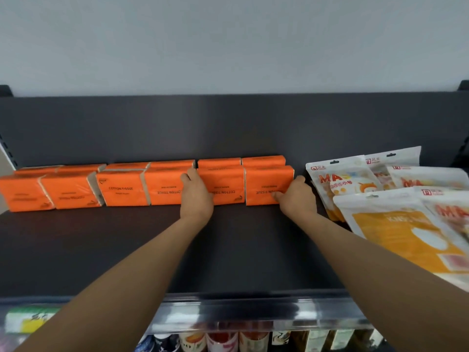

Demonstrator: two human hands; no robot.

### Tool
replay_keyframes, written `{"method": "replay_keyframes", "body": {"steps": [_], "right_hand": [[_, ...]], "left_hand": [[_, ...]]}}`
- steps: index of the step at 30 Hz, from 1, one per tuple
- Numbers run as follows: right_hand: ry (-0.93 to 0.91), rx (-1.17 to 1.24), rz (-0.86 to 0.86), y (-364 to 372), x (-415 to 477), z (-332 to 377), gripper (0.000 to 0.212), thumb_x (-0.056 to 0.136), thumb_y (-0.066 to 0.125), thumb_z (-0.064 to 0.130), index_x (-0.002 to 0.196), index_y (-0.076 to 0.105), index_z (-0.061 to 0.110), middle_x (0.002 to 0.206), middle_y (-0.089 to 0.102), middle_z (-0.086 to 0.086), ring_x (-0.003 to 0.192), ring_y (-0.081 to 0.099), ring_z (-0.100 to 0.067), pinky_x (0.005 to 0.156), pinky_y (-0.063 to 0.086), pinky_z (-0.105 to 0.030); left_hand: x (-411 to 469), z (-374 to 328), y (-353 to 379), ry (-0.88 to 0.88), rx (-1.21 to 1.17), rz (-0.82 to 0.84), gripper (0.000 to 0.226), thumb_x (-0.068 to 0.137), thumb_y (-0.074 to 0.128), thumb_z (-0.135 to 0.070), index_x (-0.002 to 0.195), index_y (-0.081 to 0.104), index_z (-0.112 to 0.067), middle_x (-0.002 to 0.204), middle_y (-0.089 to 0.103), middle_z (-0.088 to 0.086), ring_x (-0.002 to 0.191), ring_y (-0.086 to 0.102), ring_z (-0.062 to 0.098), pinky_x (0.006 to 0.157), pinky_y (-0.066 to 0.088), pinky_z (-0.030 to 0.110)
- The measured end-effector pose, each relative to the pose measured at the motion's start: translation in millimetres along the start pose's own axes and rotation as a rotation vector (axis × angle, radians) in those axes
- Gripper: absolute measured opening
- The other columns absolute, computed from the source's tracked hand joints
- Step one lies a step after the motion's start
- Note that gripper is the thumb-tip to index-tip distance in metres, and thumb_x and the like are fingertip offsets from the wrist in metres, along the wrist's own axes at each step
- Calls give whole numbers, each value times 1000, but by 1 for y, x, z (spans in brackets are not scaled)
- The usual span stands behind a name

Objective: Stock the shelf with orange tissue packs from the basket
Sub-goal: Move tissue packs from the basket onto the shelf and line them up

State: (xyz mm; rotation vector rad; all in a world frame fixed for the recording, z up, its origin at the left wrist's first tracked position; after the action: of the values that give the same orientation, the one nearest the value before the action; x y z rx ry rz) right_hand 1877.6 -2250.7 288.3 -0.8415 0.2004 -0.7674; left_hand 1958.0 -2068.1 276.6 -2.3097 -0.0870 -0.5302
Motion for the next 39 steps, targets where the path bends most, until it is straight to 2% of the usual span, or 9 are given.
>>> {"method": "replay_keyframes", "body": {"steps": [3,5,7,10,14,27,33,37,39], "right_hand": [[28,-5,-15,1,2,2,51,87,66,29,125,40,5,123,56,-16,111,58,-32,74,43,-34],[42,-5,-23,1,2,3,47,89,64,28,123,42,4,121,57,-16,109,59,-31,71,40,-32],[50,-2,-24,2,3,3,39,91,60,27,120,46,4,117,60,-15,105,61,-30,70,42,-32],[73,11,-22,3,1,4,31,94,56,24,117,51,4,114,61,-15,101,62,-29,67,43,-32],[81,39,-58,2,-9,4,36,94,55,18,125,44,4,123,55,-17,107,59,-31,70,41,-33],[-294,169,-111,-22,-140,29,23,90,54,11,111,62,8,113,65,-9,105,59,-23,83,41,-24],[-291,138,-89,9,-244,28,19,92,55,13,108,62,9,95,61,-2,85,53,-12,71,36,-18],[-209,119,43,53,-307,12,16,91,55,9,104,64,7,97,66,-8,87,61,-21,77,49,-29],[-141,36,125,74,-329,-4,18,91,55,9,105,64,6,102,68,-13,94,62,-27,79,48,-31]], "left_hand": [[-1,-1,1,-3,-7,53,73,86,58,3,145,17,-5,137,36,17,110,54,32,82,41,27],[-3,-3,-2,-5,-5,98,64,89,52,4,144,20,-4,146,32,15,111,55,30,84,42,28],[-4,-3,-6,5,17,144,53,91,45,4,140,26,-1,153,27,13,100,60,28,81,46,29],[-4,1,-12,20,37,208,47,91,45,2,137,34,-1,151,32,13,73,54,14,62,42,16],[-14,3,-23,36,9,241,47,90,47,0,136,40,-4,139,48,15,118,53,26,90,42,24],[-99,-19,-91,360,-154,278,28,87,54,-3,114,60,-7,117,60,9,106,57,22,86,39,19],[-171,42,-134,398,-151,438,25,88,54,-8,112,60,-9,111,59,8,99,56,19,80,39,23],[-216,106,-130,291,-101,616,21,86,55,-6,105,63,-9,105,62,5,97,59,20,81,47,28],[-235,138,-124,247,-58,729,21,87,56,-6,107,63,-5,107,63,7,98,58,20,75,44,18]]}}
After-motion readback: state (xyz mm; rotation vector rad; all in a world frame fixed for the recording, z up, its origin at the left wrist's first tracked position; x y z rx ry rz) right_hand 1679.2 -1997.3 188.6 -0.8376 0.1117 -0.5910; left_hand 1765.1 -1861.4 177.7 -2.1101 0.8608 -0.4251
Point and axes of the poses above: each hand's wrist, its own x-axis towards the middle knuckle, its own y-axis out of the palm, z = x × y, the point moved 1 cm from there along x, towards the middle knuckle
